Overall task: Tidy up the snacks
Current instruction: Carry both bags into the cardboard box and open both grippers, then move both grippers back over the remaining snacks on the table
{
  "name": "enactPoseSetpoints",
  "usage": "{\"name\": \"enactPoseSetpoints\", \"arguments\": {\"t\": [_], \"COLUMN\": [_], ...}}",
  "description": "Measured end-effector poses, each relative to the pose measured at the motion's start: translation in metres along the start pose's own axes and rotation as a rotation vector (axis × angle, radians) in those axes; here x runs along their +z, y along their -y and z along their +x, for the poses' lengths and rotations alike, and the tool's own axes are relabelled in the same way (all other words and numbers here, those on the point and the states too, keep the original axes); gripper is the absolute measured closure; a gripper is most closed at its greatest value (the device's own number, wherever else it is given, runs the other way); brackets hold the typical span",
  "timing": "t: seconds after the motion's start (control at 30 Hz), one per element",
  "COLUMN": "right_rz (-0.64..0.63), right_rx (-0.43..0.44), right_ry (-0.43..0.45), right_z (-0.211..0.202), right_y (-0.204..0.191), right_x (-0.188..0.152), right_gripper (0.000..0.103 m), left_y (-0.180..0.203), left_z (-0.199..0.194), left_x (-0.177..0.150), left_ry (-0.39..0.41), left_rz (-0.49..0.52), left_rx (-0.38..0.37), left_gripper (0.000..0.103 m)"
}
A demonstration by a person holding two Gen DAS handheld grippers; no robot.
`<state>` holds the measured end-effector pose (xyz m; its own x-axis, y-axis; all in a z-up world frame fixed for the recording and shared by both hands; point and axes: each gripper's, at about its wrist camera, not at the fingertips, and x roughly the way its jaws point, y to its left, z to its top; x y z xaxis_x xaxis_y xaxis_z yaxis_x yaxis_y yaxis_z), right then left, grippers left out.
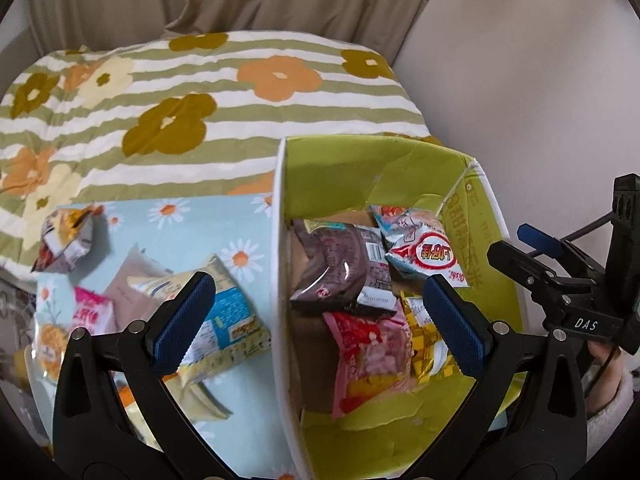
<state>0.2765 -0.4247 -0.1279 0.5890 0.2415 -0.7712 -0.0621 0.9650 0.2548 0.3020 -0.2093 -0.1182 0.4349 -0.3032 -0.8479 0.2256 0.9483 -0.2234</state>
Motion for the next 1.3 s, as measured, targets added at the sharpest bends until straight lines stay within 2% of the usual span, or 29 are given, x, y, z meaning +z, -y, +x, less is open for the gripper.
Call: {"name": "enactPoseSetpoints", "arguments": {"t": [0.27, 0.5, 0.73, 0.9, 1.1, 1.3], "right_rz": [-0.074, -0.115, -0.144, -0.133, -0.155, -0.155], "right_rx": [0.004, 0.021, 0.02, 0.052, 0.062, 0.064], "right_ry": [0.052, 0.112, 0.157, 0.147, 0.104, 0.066], "right_z": [-0.035, -0.064, -0.073, -0.065, -0.042, -0.016], "right_y": [-0.036, -0.088, -0.154, -0.197, -0.248, -0.285], "right_x": [0.003, -0.008, -0.035, -0.05, -0.07, -0.101], "right_gripper": [0.0, 0.0, 0.0, 0.0, 0.0, 0.0], "left_y": [-0.006, -0.033, -0.097, -0.152, -0.216, -0.257], "left_z": [-0.045, -0.095, -0.151, -0.182, -0.192, -0.181], "left_x": [-0.007, -0.023, -0.058, -0.085, -0.117, -0.149], "left_ry": [0.062, 0.115, 0.151, 0.162, 0.121, 0.067], "left_rz": [0.036, 0.038, 0.012, -0.018, -0.08, -0.099], "left_rx": [0.027, 0.018, 0.047, 0.081, 0.075, 0.047], "left_gripper": [0.0, 0.0, 0.0, 0.0, 0.001, 0.001]}}
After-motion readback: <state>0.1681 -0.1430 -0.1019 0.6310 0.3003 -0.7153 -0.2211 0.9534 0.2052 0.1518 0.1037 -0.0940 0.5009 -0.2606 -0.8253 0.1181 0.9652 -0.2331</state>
